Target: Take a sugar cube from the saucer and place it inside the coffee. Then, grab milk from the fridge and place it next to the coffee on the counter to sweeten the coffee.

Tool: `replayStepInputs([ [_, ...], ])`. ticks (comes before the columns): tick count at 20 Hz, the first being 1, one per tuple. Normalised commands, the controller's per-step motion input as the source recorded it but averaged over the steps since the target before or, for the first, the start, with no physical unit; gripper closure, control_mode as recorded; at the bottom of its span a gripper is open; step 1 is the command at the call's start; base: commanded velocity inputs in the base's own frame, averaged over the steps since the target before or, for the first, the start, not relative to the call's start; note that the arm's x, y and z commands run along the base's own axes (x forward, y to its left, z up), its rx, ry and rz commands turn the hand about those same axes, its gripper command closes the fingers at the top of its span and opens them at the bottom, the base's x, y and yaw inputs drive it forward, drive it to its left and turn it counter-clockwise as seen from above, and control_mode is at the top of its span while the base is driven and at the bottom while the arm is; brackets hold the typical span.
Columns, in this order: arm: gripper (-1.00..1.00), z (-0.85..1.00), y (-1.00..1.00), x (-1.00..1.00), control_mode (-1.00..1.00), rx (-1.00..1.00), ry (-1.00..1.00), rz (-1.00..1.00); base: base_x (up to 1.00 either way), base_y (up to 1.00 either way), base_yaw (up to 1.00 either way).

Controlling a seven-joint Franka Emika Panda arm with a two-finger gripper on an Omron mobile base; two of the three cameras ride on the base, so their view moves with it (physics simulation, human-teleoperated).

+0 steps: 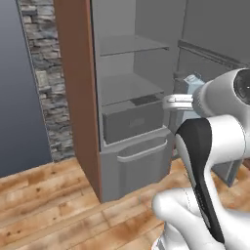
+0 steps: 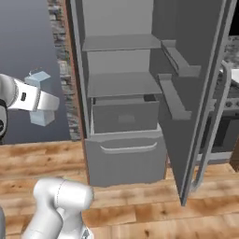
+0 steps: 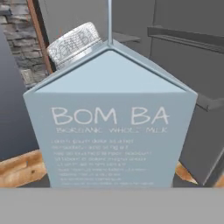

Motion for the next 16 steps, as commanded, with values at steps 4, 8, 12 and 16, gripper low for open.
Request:
replayStepInputs([
  [4,1.0,0.0,0.0,0.0,1.0,0.0,0.0,0.0,-0.86,0.19,-0.83],
  [8,1.0,0.0,0.0,0.0,1.0,0.0,0.0,0.0,-0.75,0.03,-0.82],
  [12,1.0,0.0,0.0,0.0,1.0,0.0,0.0,0.0,-0.11,-0.25,-0.8],
  [16,1.0,0.0,0.0,0.0,1.0,0.0,0.0,0.0,0.1,-0.48,-0.74],
])
